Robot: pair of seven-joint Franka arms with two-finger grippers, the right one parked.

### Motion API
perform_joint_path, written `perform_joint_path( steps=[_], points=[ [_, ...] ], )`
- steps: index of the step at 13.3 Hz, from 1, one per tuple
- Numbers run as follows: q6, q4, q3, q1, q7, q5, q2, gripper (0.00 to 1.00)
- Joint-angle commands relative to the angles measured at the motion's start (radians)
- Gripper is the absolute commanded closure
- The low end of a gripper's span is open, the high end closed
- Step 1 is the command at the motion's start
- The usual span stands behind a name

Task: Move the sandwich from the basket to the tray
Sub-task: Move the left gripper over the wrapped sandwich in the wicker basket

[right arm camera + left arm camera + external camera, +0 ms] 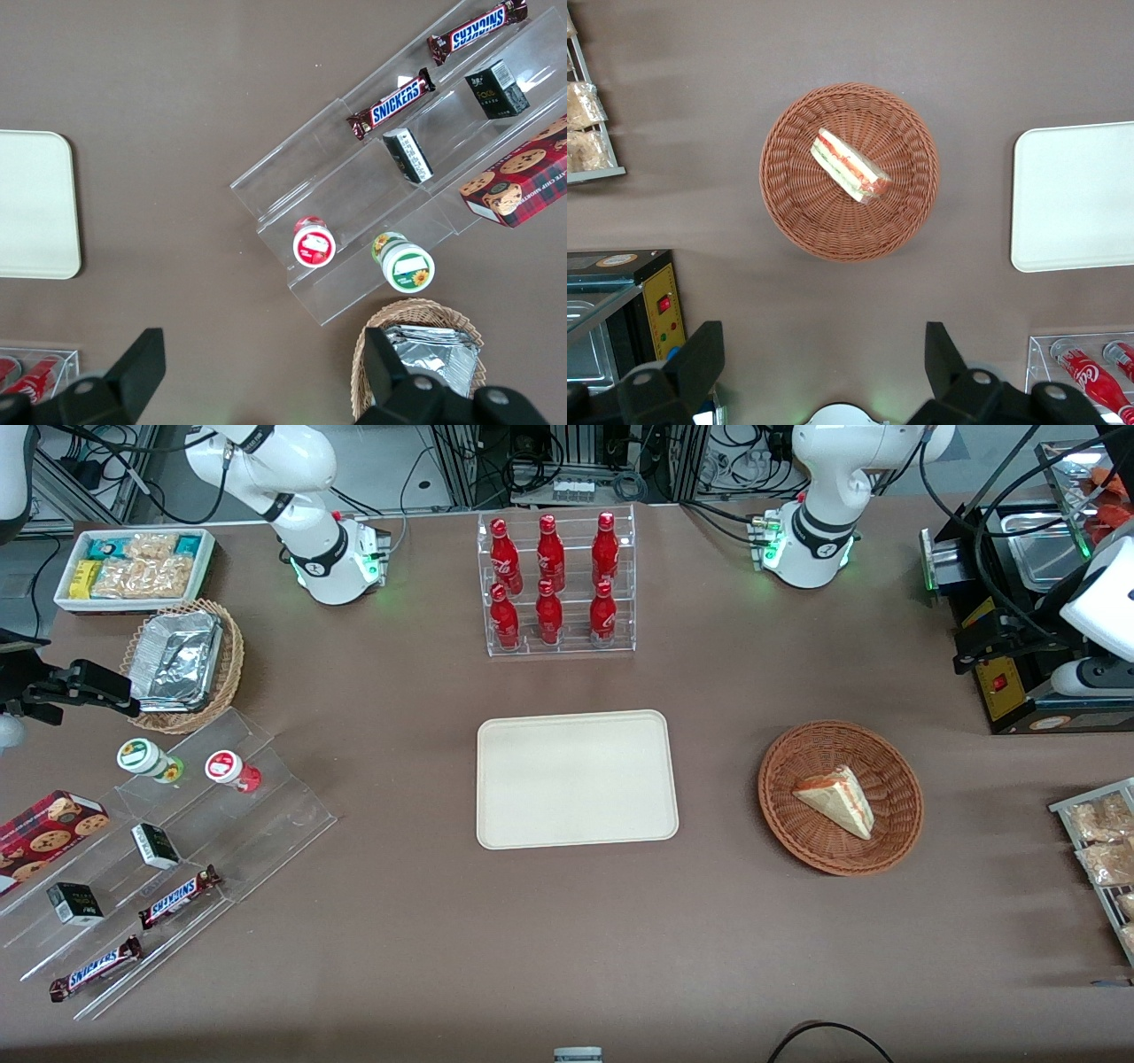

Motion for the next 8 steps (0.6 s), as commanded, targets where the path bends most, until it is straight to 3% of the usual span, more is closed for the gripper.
perform_joint_path(
  steps=[1,5,8],
  points=[
    [-0.016,0.012,0.001,-0.003,-0.004,0.005,0.007,0.0],
    [-0.005,-0.026,0.001,-0.007,-0.01,0.011,0.03,0.0],
    [0.099,-0.16,0.001,-0.008,-0.057,0.036,0.013,0.0]
  ],
)
